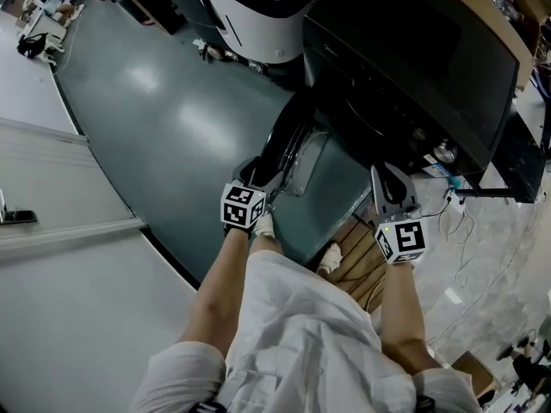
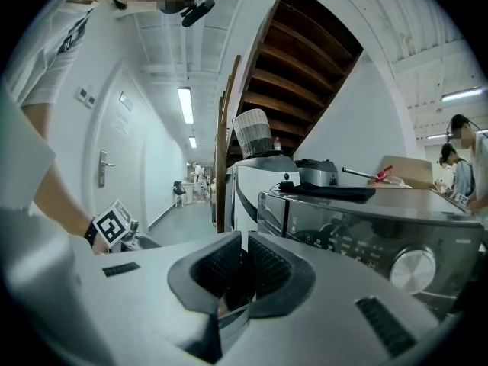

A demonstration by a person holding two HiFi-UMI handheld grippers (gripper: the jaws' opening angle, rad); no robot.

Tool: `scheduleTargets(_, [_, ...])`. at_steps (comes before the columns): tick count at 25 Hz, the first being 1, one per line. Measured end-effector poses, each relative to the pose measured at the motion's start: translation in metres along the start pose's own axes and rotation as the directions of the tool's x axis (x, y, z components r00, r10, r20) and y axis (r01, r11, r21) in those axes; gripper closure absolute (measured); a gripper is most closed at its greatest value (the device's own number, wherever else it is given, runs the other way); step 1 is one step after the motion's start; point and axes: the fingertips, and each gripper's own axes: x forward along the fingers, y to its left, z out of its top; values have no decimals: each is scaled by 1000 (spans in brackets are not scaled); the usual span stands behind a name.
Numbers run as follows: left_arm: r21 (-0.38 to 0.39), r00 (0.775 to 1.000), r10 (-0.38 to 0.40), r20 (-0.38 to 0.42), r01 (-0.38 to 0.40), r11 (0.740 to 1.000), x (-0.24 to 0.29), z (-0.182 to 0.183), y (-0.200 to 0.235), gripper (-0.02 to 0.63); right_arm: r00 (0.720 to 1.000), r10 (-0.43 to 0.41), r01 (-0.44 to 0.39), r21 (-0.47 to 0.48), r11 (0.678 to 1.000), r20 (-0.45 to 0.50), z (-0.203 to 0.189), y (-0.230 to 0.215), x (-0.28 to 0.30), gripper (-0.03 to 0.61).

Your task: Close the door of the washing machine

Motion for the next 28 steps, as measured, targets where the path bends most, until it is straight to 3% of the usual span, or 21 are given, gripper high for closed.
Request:
scheduleTargets(11, [-2, 999, -48, -18, 48, 999, 23, 1, -74, 308, 999, -39, 39, 18, 999, -7, -10, -36, -44, 546])
scheduleTargets(28, [56, 989, -141, -51, 144, 988, 70, 18, -165, 307, 995, -96, 96, 7, 995, -2, -17, -96, -107, 546])
